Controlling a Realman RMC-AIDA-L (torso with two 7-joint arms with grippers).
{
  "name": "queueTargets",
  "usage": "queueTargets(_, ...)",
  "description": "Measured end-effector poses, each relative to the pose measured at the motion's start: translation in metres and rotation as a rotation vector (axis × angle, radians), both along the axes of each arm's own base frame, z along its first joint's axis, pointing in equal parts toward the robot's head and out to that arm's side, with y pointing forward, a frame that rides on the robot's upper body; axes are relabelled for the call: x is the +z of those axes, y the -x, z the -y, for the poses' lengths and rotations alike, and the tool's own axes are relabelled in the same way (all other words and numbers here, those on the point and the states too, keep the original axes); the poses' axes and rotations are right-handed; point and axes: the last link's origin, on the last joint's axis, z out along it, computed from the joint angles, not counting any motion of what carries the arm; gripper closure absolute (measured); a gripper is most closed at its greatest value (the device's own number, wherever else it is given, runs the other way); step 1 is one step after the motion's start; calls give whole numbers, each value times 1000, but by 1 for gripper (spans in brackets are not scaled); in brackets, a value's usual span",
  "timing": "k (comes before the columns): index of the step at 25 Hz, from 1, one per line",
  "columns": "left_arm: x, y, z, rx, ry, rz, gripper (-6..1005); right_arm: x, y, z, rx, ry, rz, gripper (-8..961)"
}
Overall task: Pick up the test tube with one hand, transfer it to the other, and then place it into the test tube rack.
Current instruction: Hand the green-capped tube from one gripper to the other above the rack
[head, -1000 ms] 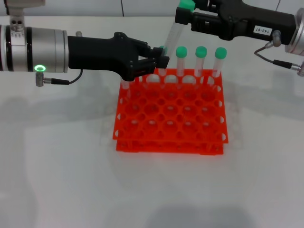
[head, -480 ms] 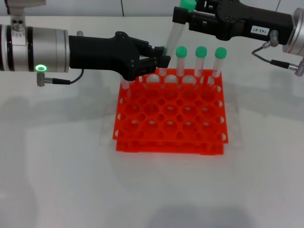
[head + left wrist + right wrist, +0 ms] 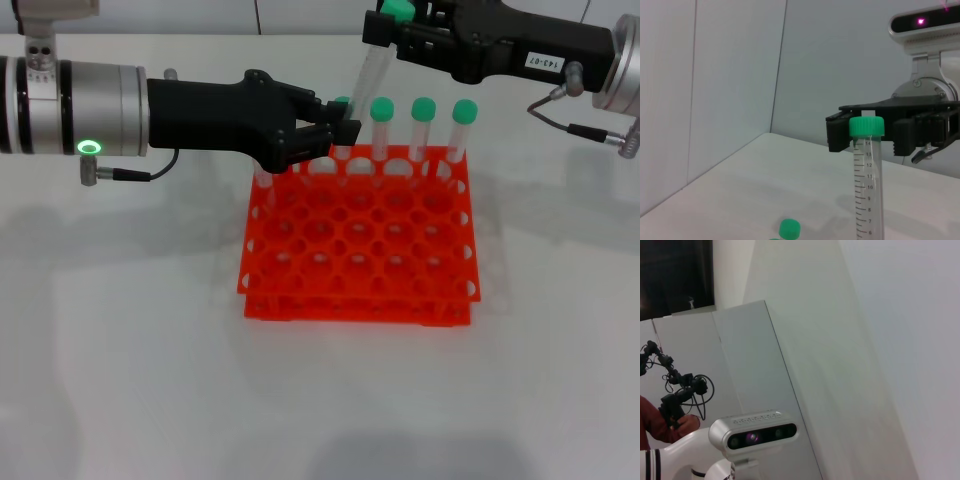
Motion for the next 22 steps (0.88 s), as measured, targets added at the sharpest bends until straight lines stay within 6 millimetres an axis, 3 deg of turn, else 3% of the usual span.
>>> queueTargets(12, 0, 0, 0, 2, -3, 2, 800, -1, -2, -2, -17, -5, 4, 572)
queueTargets(18, -1, 0, 0, 2, -2, 2, 800, -1, -3, -3, -25, -8, 6, 683)
queueTargets(22, -1, 0, 0, 2, -2, 2, 800, -1, -3, -4, -32, -12, 10, 694)
